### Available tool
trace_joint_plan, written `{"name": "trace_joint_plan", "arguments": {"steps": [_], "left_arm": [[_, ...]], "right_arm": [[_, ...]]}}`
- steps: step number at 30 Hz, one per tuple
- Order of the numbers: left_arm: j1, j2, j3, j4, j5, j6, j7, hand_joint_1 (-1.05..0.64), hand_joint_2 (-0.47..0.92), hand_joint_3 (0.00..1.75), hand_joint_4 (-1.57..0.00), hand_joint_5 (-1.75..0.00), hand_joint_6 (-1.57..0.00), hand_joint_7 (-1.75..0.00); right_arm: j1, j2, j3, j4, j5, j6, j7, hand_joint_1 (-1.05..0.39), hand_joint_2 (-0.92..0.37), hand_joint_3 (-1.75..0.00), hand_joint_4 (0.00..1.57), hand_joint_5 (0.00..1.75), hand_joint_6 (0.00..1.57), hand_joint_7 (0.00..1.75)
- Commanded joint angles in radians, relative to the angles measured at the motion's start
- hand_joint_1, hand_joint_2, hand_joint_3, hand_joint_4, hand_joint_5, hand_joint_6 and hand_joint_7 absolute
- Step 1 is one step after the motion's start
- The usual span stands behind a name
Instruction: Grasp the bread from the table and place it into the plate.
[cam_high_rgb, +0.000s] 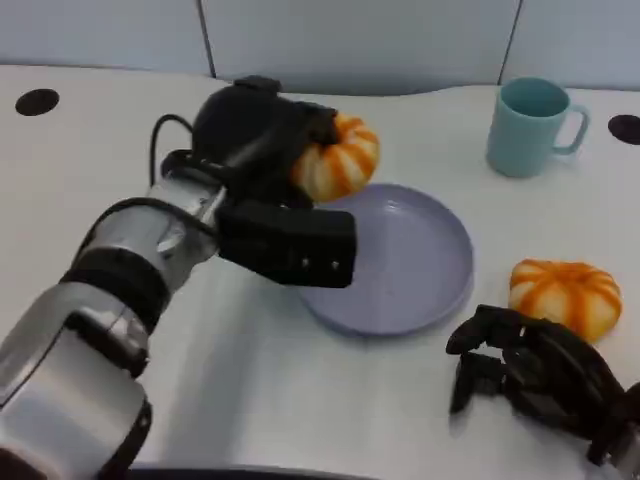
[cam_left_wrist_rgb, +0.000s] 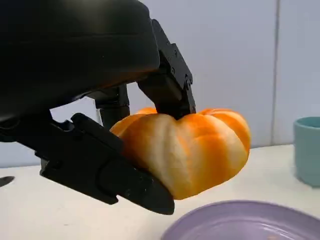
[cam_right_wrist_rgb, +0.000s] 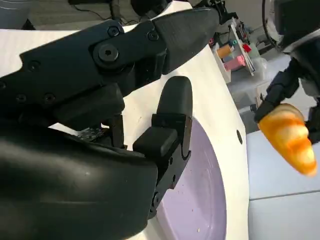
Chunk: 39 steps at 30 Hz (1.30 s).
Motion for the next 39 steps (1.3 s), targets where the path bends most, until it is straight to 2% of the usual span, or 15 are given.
{"name": "trace_joint_plan", "arguments": {"steps": [1,3,7,9,11,15,18,21,24,27,29,31,33,34,39], "left_arm": [[-0.017,-0.025,-0.032,0.028,0.017,-0.029,-0.036,-0.31,0.85,0.02,-0.86,-1.75,-0.74,-1.43],[-0.018,-0.032,-0.043,0.037,0.017,-0.051,-0.055,-0.29,0.86,0.02,-0.88,-1.75,-0.69,-1.68],[-0.022,-0.050,-0.056,0.050,0.011,-0.072,-0.113,-0.32,0.88,0.02,-0.85,-1.75,-0.73,-1.23],[-0.024,-0.056,-0.059,0.054,0.010,-0.080,-0.130,-0.32,0.88,0.02,-0.84,-1.75,-0.70,-1.36],[-0.027,-0.063,-0.055,0.058,0.002,-0.086,-0.161,-0.33,0.87,0.01,-0.86,-1.75,-0.75,-1.19],[-0.036,-0.075,-0.062,0.061,0.009,-0.073,-0.195,-0.35,0.85,0.01,-0.82,-1.75,-0.79,-1.17],[-0.039,-0.089,-0.064,0.065,0.010,-0.059,-0.215,-0.37,0.84,0.00,-0.84,-1.69,-0.86,-1.04],[-0.036,-0.099,-0.068,0.072,0.014,-0.050,-0.212,-0.32,0.86,0.01,-0.87,-1.74,-0.82,-1.24],[-0.033,-0.102,-0.078,0.077,0.019,-0.050,-0.204,-0.33,0.86,0.01,-0.88,-1.75,-0.78,-1.28],[-0.026,-0.105,-0.091,0.085,0.029,-0.050,-0.194,-0.36,0.84,0.00,-0.84,-1.74,-0.86,-0.95],[-0.025,-0.108,-0.089,0.091,0.029,-0.041,-0.203,-0.36,0.84,0.00,-0.82,-1.73,-0.78,-1.12],[-0.028,-0.111,-0.093,0.096,0.032,-0.027,-0.214,-0.41,0.84,0.00,-0.72,-1.67,-0.68,-1.08],[-0.035,-0.109,-0.084,0.098,0.020,-0.022,-0.249,-0.49,0.87,0.01,-0.62,-1.39,-0.56,-1.14],[-0.037,-0.107,-0.078,0.097,0.012,-0.022,-0.266,-0.53,0.88,0.01,-0.55,-1.35,-0.47,-1.23],[-0.033,-0.101,-0.059,0.092,-0.004,-0.037,-0.289,-0.66,0.88,0.00,-0.28,-1.39,-0.28,-1.41]], "right_arm": [[0.036,0.003,0.008,0.027,-0.018,0.012,-0.008,-0.50,-0.92,-0.06,0.64,1.46,0.72,0.96],[0.038,0.006,0.009,0.013,-0.013,0.034,-0.010,-0.49,-0.92,-0.06,0.64,1.47,0.72,0.96],[0.050,0.006,0.021,-0.025,-0.019,0.058,-0.017,-0.49,-0.92,-0.05,0.60,1.49,0.70,0.99],[0.056,0.008,0.023,-0.038,-0.014,0.062,-0.015,-0.47,-0.92,-0.05,0.61,1.51,0.69,1.00],[0.060,0.010,0.025,-0.041,-0.012,0.056,-0.009,-0.46,-0.92,-0.05,0.61,1.52,0.68,1.02],[0.064,0.010,0.033,-0.057,-0.015,0.067,-0.009,-0.48,-0.92,-0.05,0.61,1.53,0.67,1.04],[0.068,0.014,0.033,-0.064,-0.010,0.067,-0.001,-0.46,-0.92,-0.05,0.62,1.52,0.66,1.04],[0.064,0.016,0.032,-0.047,-0.015,0.042,0.004,-0.46,-0.92,-0.05,0.62,1.52,0.65,1.05],[0.060,0.016,0.030,-0.036,-0.016,0.036,0.005,-0.47,-0.92,-0.05,0.62,1.51,0.65,1.05],[0.054,0.017,0.024,-0.025,-0.006,0.047,0.014,-0.44,-0.92,-0.06,0.64,1.48,0.67,1.03],[0.052,0.015,0.026,-0.021,-0.011,0.039,0.012,-0.46,-0.92,-0.06,0.65,1.46,0.69,1.00],[0.053,0.014,0.026,-0.015,-0.014,0.030,0.010,-0.47,-0.92,-0.06,0.66,1.45,0.69,0.99],[0.050,0.012,0.025,-0.005,-0.014,0.026,0.014,-0.48,-0.92,-0.06,0.66,1.45,0.69,0.98],[0.048,0.012,0.024,-0.001,-0.014,0.025,0.016,-0.49,-0.92,-0.06,0.66,1.45,0.69,0.98],[0.040,0.010,0.025,0.008,-0.016,0.025,0.011,-0.50,-0.92,-0.05,0.67,1.44,0.70,0.98]]}}
